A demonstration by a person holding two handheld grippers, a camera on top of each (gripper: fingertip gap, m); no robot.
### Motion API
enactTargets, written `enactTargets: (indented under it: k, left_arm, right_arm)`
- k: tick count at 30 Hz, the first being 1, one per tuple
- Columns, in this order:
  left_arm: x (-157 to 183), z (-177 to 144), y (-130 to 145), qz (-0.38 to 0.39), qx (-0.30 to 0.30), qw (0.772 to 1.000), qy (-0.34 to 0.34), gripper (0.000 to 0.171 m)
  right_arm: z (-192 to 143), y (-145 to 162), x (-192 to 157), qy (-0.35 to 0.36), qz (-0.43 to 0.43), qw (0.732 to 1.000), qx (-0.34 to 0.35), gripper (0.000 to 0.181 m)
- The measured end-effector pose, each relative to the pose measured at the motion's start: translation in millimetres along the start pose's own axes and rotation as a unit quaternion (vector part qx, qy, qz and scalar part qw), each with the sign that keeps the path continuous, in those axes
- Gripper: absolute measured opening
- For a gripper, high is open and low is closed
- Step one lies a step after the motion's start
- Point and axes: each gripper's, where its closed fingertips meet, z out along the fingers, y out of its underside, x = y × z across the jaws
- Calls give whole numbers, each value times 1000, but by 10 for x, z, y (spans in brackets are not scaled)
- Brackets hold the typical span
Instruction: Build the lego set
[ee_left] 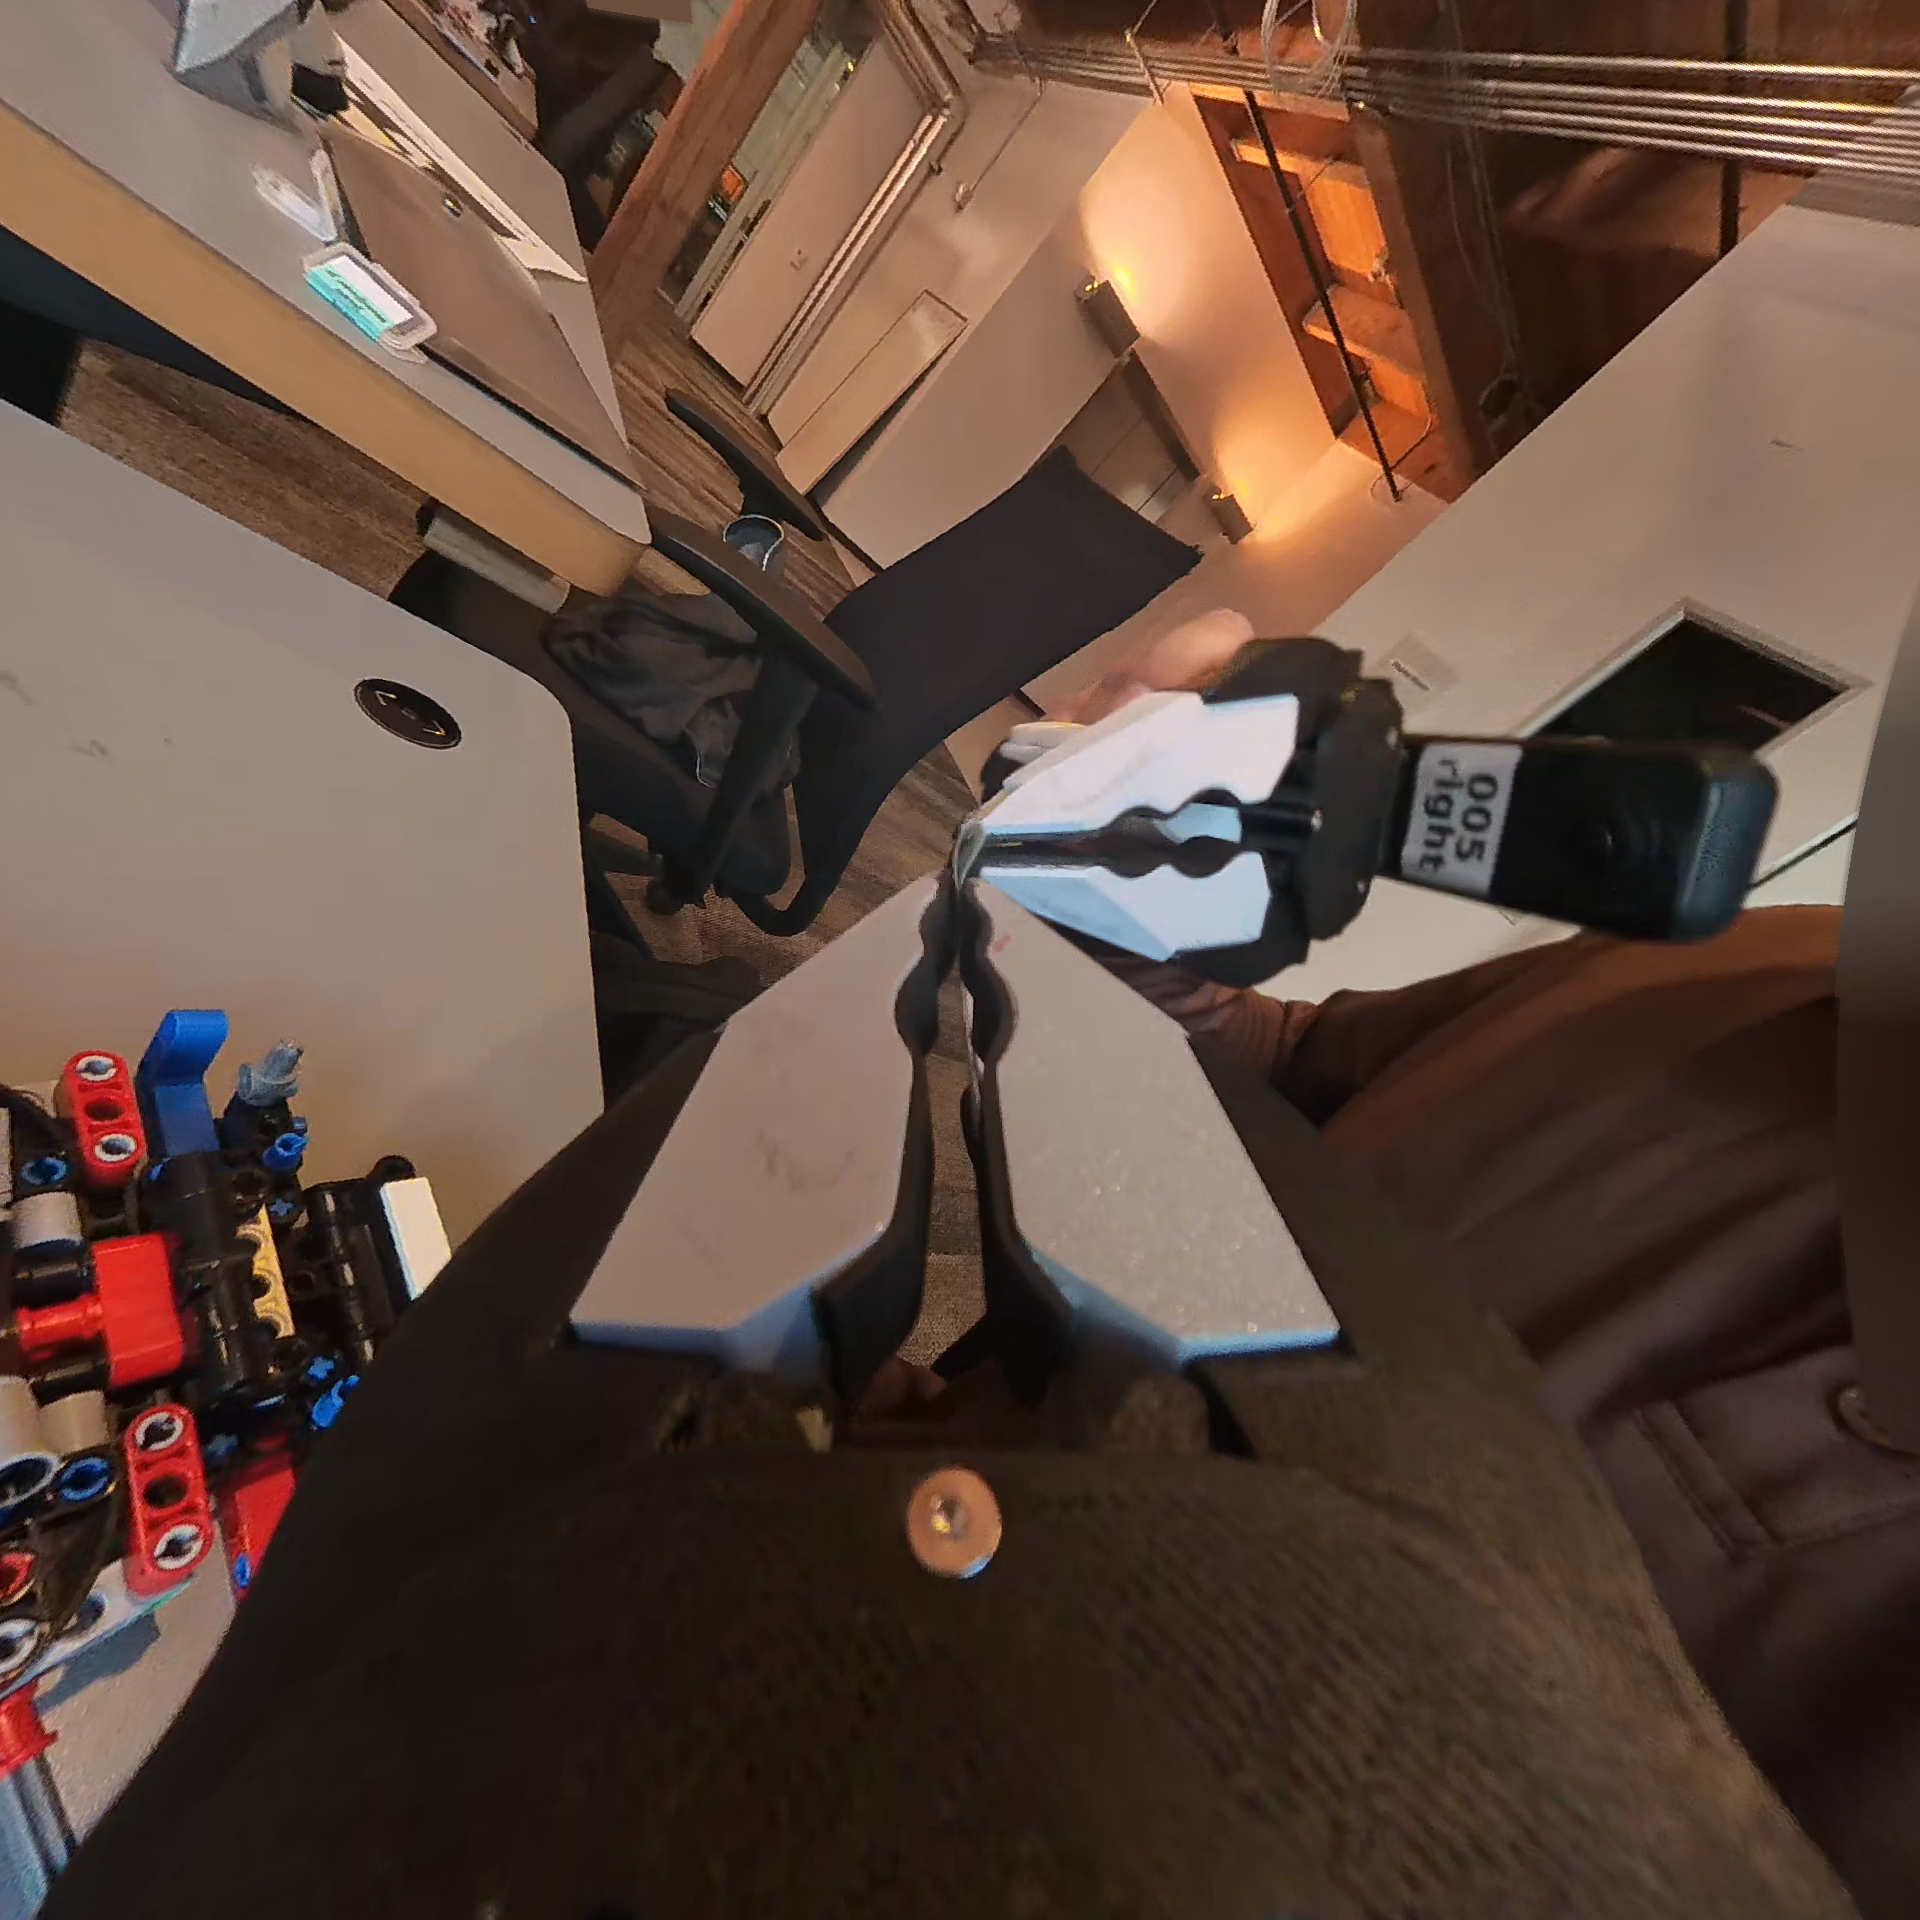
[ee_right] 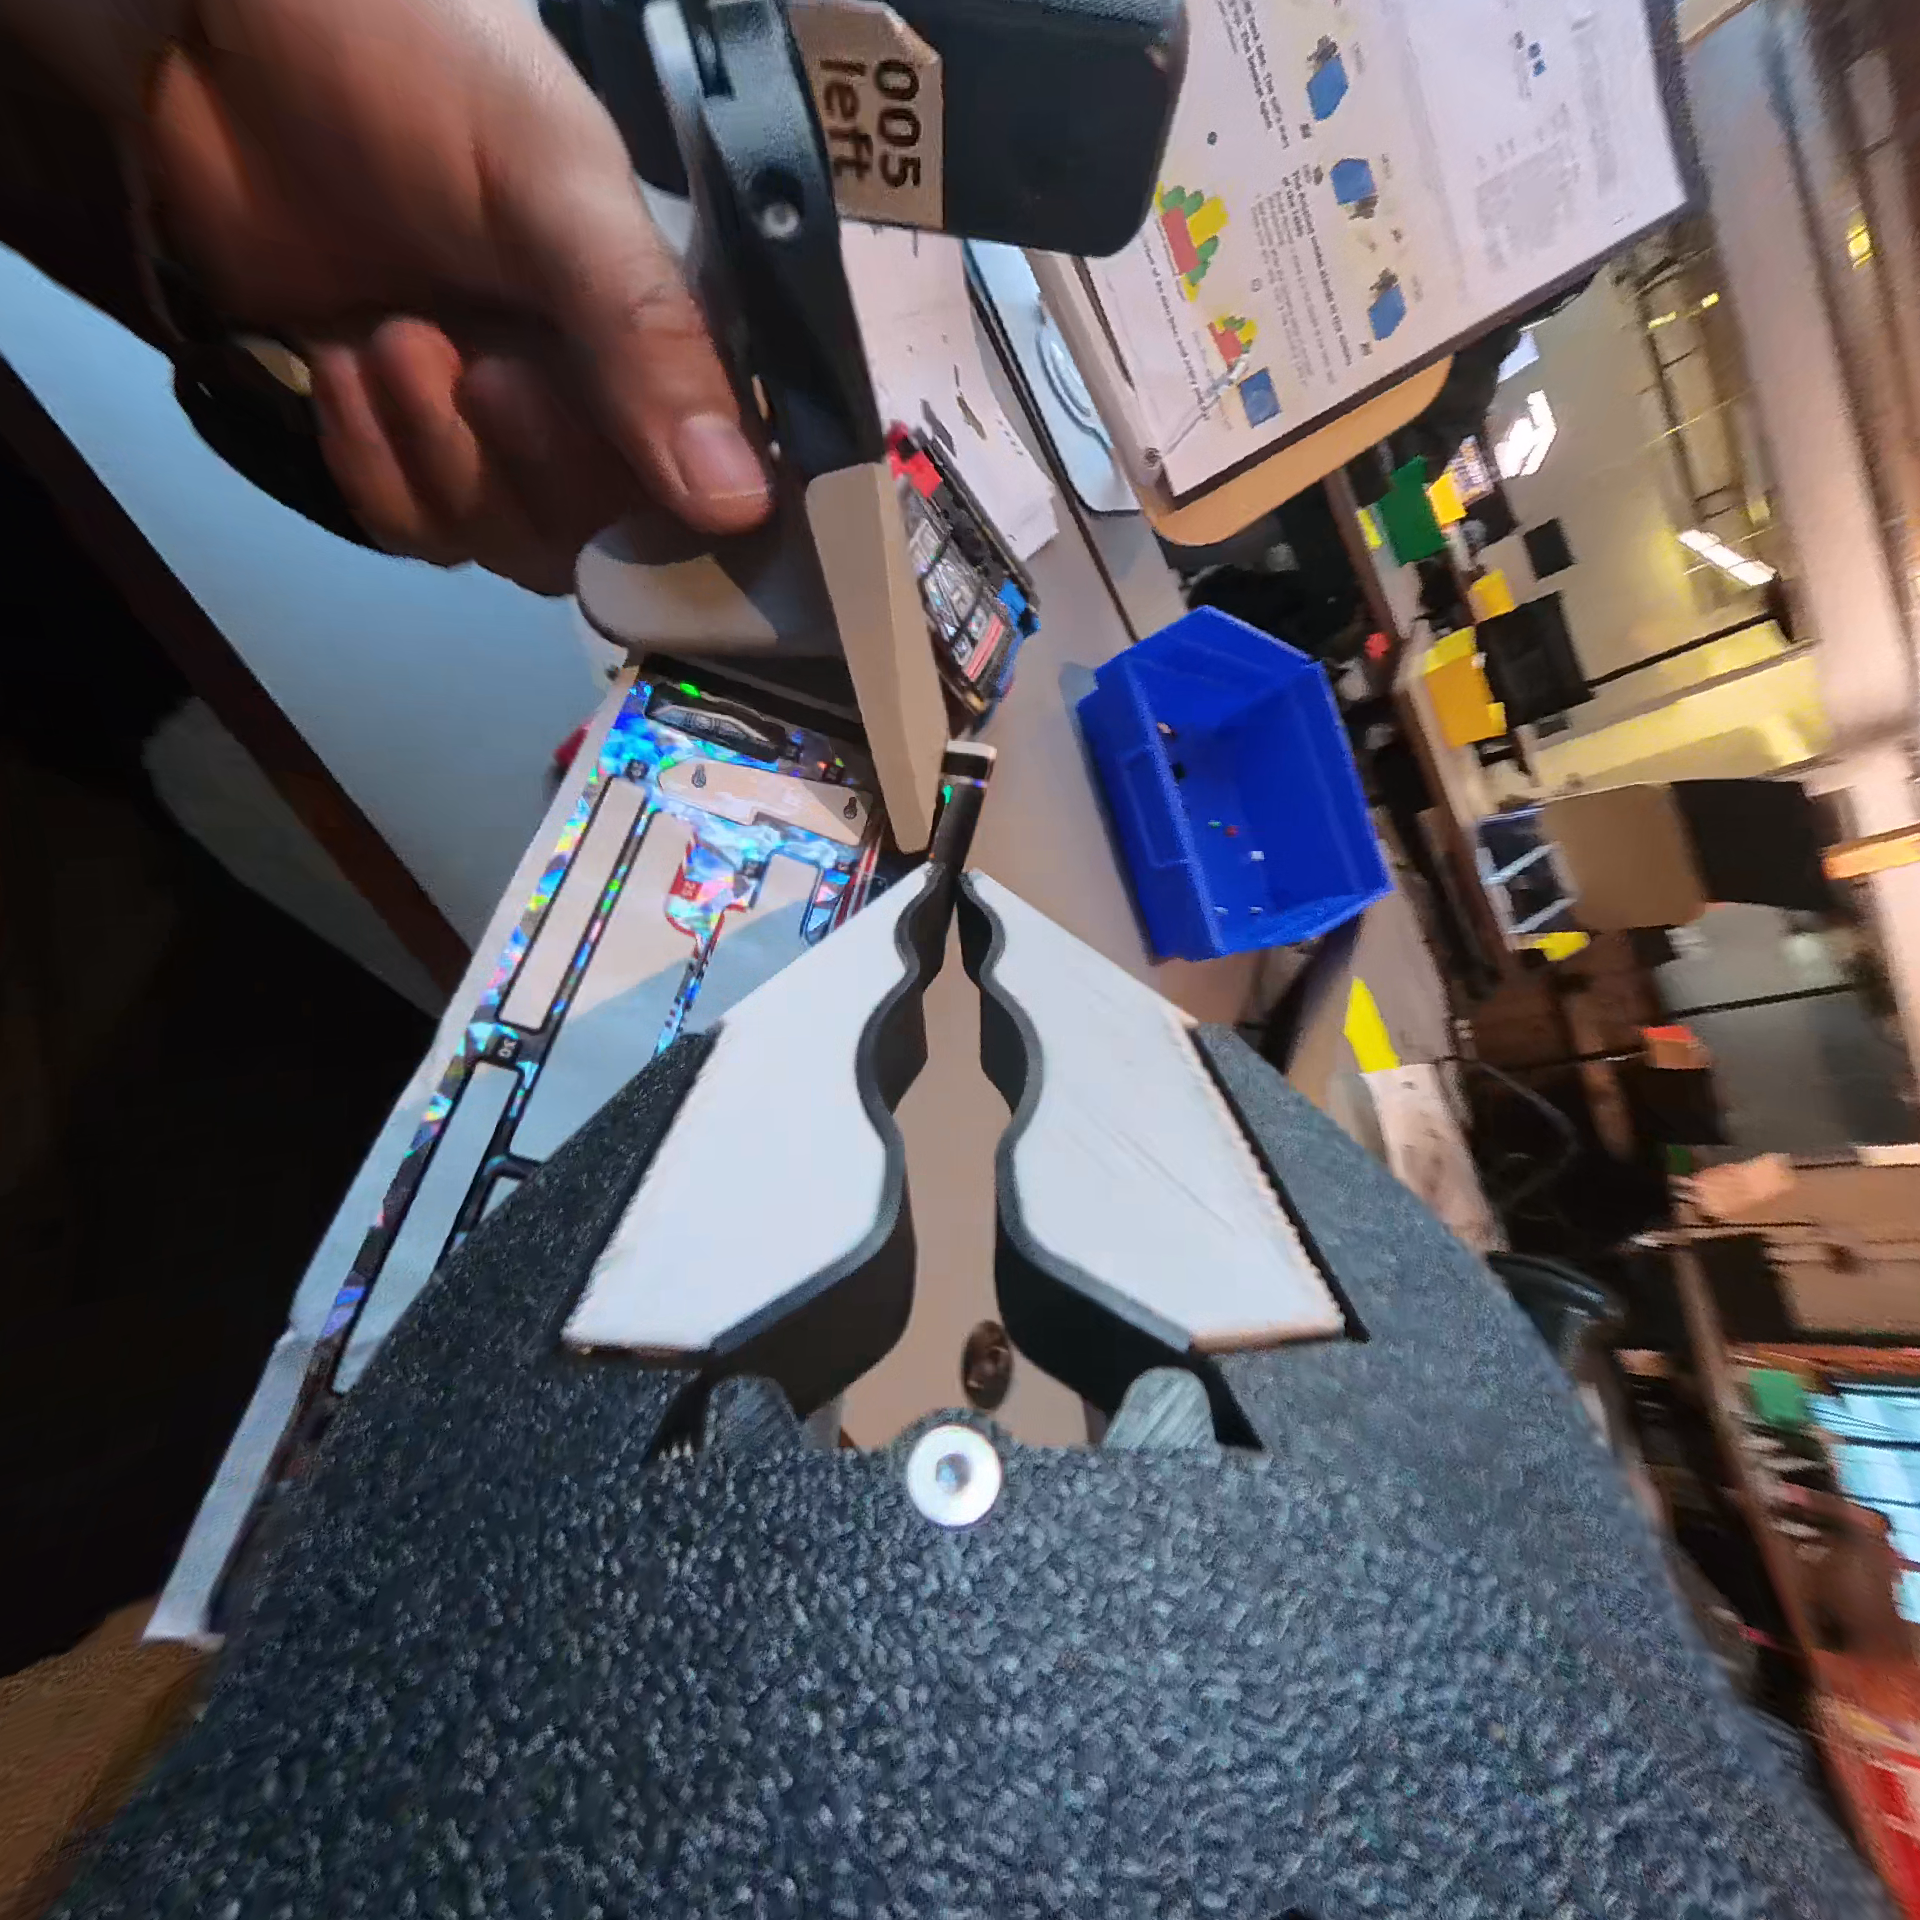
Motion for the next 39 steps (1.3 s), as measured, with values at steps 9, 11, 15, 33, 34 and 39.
enactTargets:
  k: [9,11,15,33,34,39]
  left_arm:
    - [-45,-27,-23,29,-2,999,-32,0]
    - [-38,-29,-25,47,-7,998,-40,0]
    - [-22,-18,-6,86,-24,994,-57,0]
    - [76,45,96,126,-61,989,-50,0]
    - [76,45,94,125,-61,989,-49,0]
    - [73,41,80,110,-53,992,-42,0]
  right_arm:
    - [4,34,32,-4,28,1000,10,0]
    - [-12,28,52,-32,89,995,31,0]
    - [-30,-47,67,-85,202,973,75,14]
    - [-41,-106,-10,-137,242,955,105,2]
    - [-43,-108,-9,-134,237,957,106,1]
    - [-51,-120,1,-101,182,973,95,0]
